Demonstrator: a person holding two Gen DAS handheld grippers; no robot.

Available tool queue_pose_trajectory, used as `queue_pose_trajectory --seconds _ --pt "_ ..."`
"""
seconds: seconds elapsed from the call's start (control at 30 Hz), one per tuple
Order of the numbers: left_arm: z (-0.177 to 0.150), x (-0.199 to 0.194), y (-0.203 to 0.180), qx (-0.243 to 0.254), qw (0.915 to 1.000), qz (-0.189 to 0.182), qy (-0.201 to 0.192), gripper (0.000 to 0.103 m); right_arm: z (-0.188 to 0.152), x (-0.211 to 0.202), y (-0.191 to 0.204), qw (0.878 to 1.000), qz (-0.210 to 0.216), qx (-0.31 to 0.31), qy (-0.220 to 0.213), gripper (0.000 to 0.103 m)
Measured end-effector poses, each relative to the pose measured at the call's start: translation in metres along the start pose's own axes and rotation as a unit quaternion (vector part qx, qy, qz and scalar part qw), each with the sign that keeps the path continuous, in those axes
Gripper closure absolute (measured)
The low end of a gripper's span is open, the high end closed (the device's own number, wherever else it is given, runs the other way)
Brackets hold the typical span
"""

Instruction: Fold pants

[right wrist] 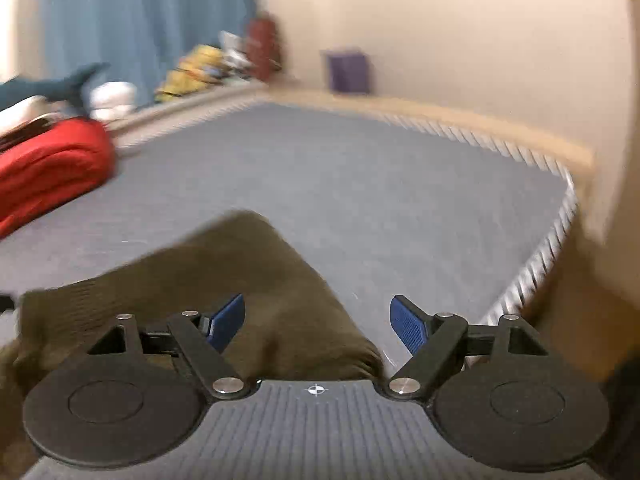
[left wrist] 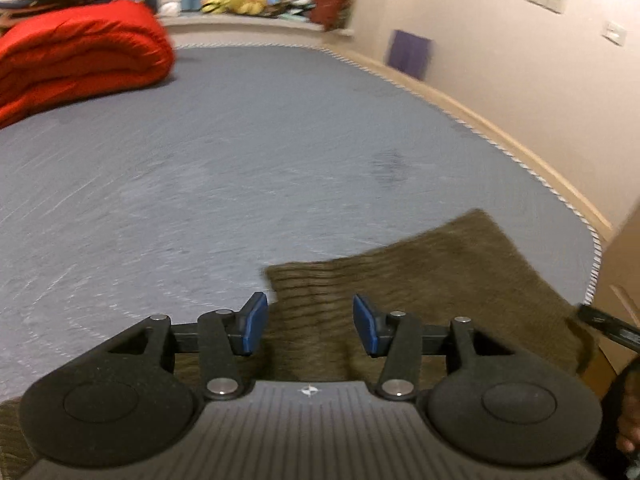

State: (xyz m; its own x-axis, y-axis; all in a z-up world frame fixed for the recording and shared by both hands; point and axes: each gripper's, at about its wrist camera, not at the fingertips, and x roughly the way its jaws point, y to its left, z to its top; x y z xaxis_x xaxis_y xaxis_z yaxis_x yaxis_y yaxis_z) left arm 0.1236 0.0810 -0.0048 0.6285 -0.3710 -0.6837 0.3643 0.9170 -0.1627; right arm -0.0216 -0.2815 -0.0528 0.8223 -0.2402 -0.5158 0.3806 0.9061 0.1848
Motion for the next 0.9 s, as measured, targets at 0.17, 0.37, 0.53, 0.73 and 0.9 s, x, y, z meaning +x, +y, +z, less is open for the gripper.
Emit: queue_pose_trajectory --seconds 0.17,0.37,0.53,0.73,0.9 --pt "-0.006 0.010 -0.023 0.017 0.9972 -0.070 0.021 0.073 -0.007 0.027 -0.015 0.996 0.013 0.059 0.072 0.023" --pt "-0.022 0.053 -0.016 0.043 0.9912 0.001 0.125 0.090 -0.011 0.033 -0.016 0.992 0.024 0.082 0.096 0.032" --pt "-0.018 0.041 -0.028 0.058 0.9936 0.000 0.097 0.063 -0.007 0.033 -0.020 0.992 0.026 0.087 0.092 0.049" --pt "-0.011 0.019 -0.031 0.042 0.9981 -0.017 0.041 0.035 -0.010 0.016 0.005 0.998 0.032 0.010 0.047 0.075" --pt "0.011 -0.002 -0.015 -0.055 0.9935 -0.099 0.000 0.017 -0.015 -0.031 0.059 0.983 0.041 -0.157 -0.080 0.077"
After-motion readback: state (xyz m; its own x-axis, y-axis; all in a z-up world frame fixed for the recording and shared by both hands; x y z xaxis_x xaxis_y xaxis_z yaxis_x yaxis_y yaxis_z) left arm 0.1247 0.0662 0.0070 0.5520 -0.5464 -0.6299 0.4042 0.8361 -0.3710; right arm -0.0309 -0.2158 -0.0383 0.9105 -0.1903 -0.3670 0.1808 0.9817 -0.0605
